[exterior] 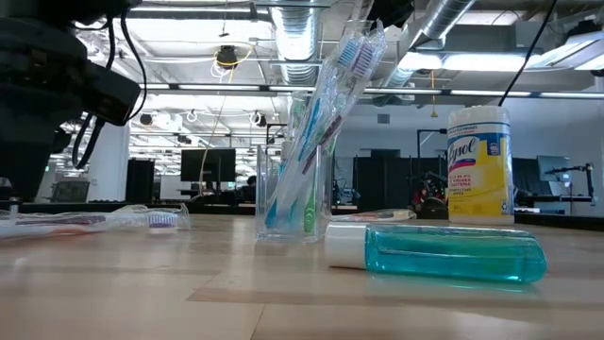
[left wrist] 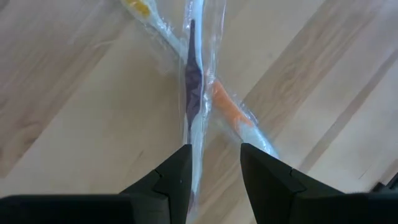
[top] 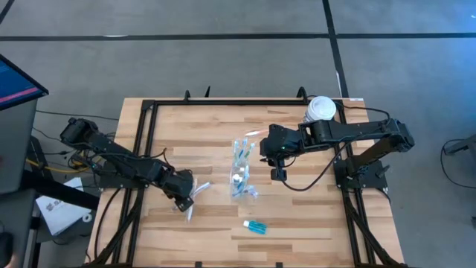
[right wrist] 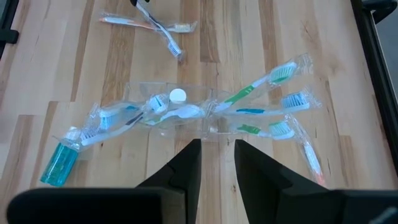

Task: Pick & Place toothbrushing station
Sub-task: Put the violet toothbrush into the transparent organizer

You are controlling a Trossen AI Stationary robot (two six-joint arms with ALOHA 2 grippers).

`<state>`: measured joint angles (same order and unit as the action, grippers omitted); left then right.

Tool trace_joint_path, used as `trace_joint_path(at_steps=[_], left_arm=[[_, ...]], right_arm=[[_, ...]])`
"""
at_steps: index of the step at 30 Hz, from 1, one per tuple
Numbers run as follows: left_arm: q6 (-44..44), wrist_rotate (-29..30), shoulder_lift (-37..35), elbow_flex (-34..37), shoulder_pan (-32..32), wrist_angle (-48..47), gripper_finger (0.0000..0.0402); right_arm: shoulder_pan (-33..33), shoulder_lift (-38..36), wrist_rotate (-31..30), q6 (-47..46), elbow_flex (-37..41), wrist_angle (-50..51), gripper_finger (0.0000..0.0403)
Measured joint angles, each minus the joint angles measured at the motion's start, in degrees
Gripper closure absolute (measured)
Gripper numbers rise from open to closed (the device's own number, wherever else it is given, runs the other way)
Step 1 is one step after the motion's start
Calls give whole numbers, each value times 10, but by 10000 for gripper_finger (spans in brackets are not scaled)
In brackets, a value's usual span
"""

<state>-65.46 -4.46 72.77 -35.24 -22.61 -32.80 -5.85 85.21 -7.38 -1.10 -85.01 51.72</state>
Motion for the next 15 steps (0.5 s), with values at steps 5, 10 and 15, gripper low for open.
trace_joint_path(at_steps=[5,10,15], left_arm=[[-18,0,5,0,-16,-4,271],[-40,3,13,0,-37,-21,271],[-47,17,23,0,-49,-21,271]], right_arm=[[0,0,0,0,0,0,316],[0,0,0,0,0,1,316],[0,0,0,0,0,1,316]])
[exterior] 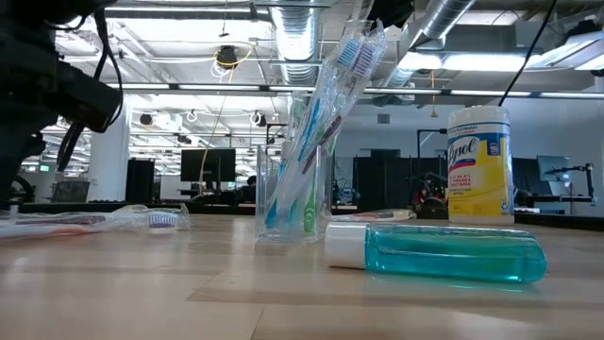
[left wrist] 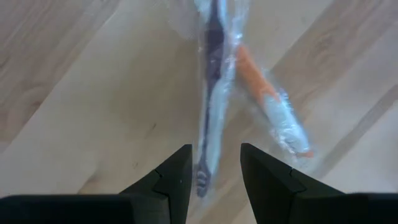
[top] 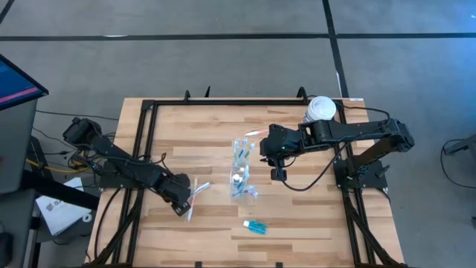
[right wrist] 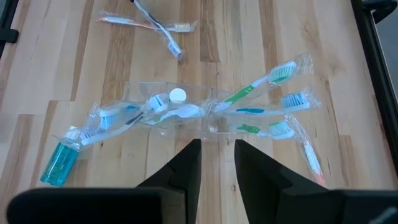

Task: Pick & Place toothbrushing station
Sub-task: Put the violet toothbrush into the transparent organizer

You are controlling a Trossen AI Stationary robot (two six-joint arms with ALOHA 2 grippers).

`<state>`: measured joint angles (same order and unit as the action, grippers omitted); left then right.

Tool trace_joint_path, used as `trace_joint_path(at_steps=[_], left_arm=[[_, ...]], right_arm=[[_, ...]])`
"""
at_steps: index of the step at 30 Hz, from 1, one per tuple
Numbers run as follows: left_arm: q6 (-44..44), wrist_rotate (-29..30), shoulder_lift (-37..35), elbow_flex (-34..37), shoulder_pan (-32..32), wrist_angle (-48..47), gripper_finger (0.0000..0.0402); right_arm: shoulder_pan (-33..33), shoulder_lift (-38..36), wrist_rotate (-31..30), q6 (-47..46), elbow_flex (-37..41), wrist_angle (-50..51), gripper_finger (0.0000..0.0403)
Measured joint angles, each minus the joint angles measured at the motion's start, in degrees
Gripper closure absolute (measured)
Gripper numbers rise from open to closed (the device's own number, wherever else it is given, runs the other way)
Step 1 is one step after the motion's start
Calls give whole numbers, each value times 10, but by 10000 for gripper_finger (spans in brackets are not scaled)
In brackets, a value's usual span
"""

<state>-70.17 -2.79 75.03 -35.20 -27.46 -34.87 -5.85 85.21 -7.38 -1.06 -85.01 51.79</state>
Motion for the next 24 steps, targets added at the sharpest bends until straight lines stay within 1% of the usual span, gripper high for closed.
trace_joint_path(at_steps=[3,8,10,15,19,24], left_arm=[[-8,2,18,0,-5,2,271],[-8,-23,60,0,-8,3,271],[-8,-32,70,-3,-7,3,271],[-8,-33,77,-2,-7,3,275],[-8,-33,77,-2,-7,0,304],[-8,-31,78,-1,-7,-6,359]], right_arm=[[0,0,0,1,0,0,316],[0,0,0,1,0,0,316],[0,0,0,1,0,0,316],[0,0,0,1,0,1,316],[0,0,0,1,0,1,316],[0,0,0,1,0,1,316]])
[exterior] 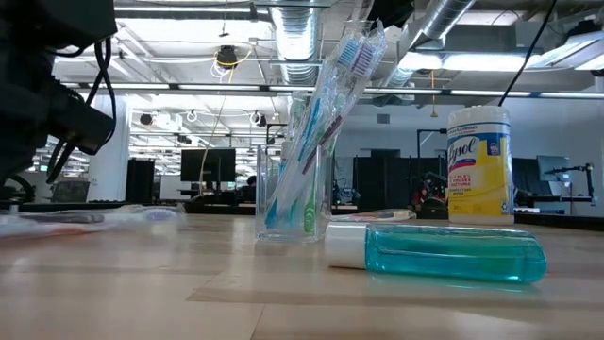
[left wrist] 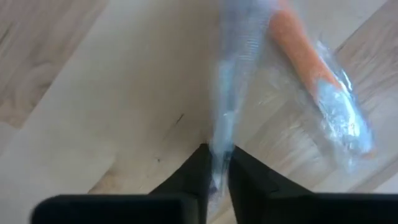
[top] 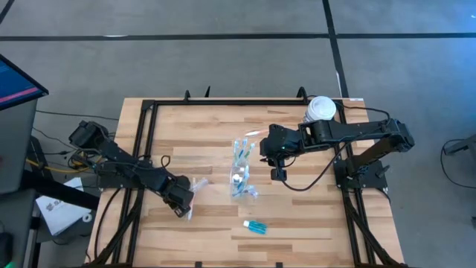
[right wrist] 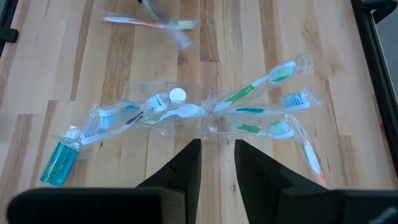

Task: Pick & Place toothbrushing station
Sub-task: Put the violet toothbrush into the transparent organizer

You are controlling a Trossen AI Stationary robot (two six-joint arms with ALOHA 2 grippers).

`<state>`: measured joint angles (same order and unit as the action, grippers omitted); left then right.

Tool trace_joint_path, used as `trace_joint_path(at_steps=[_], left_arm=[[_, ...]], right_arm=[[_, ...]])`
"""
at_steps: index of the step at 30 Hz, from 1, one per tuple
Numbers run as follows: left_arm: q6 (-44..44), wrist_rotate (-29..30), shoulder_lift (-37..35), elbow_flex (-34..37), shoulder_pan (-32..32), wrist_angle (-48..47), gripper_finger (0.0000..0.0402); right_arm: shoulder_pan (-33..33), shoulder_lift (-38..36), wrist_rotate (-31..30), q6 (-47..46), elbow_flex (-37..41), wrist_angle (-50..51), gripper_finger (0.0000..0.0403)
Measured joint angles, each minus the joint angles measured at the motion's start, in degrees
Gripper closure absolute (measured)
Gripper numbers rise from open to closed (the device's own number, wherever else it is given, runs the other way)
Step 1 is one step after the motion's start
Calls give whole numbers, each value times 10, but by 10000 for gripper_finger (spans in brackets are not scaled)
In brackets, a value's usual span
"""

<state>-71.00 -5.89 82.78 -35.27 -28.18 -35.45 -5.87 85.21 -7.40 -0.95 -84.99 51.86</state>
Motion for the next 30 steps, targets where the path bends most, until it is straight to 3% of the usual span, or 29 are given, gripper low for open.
trace_joint_path(at_steps=[4,11,16,23,30], left_arm=[[0,0,0,0,0,0,389],[-3,-1,0,0,0,3,366],[-6,16,-27,3,-1,22,385],[2,120,-108,1,-5,59,377],[65,199,-142,1,-8,133,381]], right_arm=[[0,0,0,0,0,0,316],[0,0,0,0,0,0,316],[0,0,0,0,0,0,316],[0,0,0,0,0,0,316],[0,0,0,-2,0,-12,316]])
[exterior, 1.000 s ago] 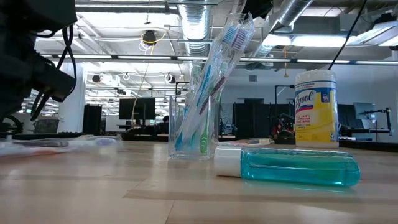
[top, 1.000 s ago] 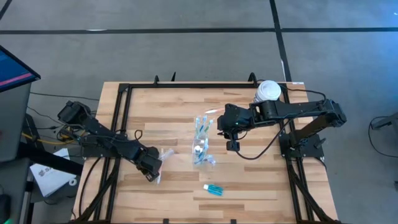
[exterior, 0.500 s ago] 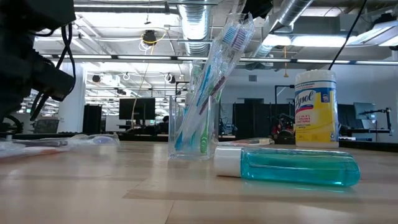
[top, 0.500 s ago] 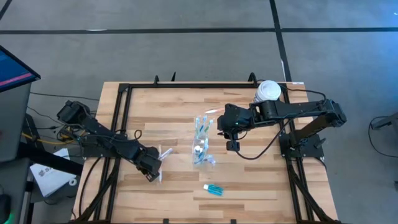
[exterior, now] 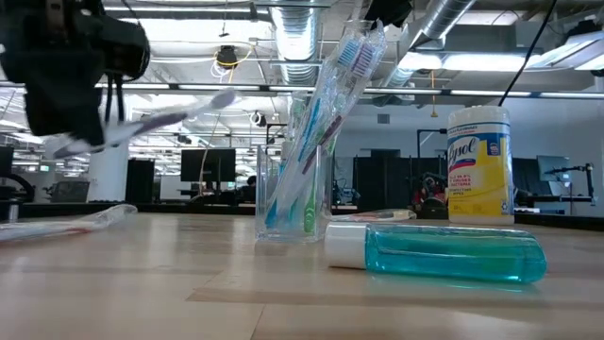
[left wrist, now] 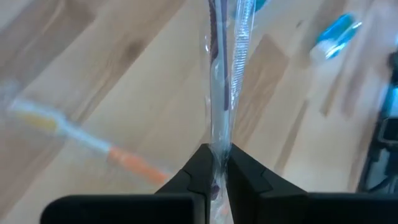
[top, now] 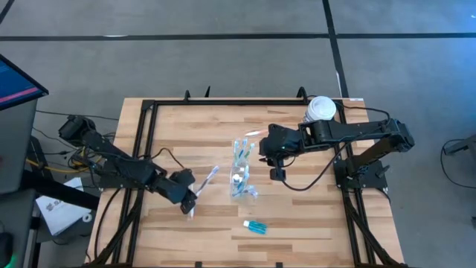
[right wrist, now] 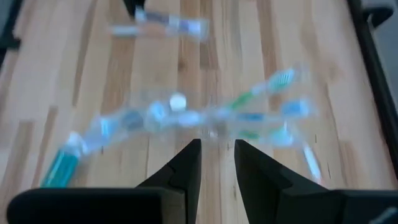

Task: Pick & Place toothbrushing station
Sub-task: Put the violet toothbrush into the transparent organizer

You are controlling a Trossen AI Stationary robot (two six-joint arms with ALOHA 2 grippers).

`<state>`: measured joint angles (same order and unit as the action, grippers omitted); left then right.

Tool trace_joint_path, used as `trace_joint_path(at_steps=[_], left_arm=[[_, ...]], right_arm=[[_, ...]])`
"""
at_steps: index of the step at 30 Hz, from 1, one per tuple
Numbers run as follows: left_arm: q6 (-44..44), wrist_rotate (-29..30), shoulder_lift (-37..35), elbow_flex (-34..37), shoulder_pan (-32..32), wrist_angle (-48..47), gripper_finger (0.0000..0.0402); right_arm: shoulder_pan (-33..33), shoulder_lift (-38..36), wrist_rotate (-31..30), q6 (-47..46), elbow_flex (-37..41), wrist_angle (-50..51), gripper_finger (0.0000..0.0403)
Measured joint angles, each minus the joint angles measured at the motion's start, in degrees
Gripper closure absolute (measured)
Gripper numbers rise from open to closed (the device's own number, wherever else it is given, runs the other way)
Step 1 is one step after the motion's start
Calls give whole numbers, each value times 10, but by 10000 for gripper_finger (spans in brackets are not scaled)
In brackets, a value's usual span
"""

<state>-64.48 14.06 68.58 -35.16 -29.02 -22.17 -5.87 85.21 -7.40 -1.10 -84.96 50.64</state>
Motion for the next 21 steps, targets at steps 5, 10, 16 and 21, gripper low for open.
trace_joint_path(at_steps=[5,10,16,21], left_arm=[[40,18,0,0,0,45,379],[59,31,1,-1,0,58,377],[79,50,1,-1,0,61,376],[103,67,1,-1,0,75,376]], right_arm=[[0,0,-1,26,0,-93,316],[0,4,-1,51,0,-236,316],[0,4,-1,120,0,-356,316],[-2,2,-1,110,0,-392,316]])
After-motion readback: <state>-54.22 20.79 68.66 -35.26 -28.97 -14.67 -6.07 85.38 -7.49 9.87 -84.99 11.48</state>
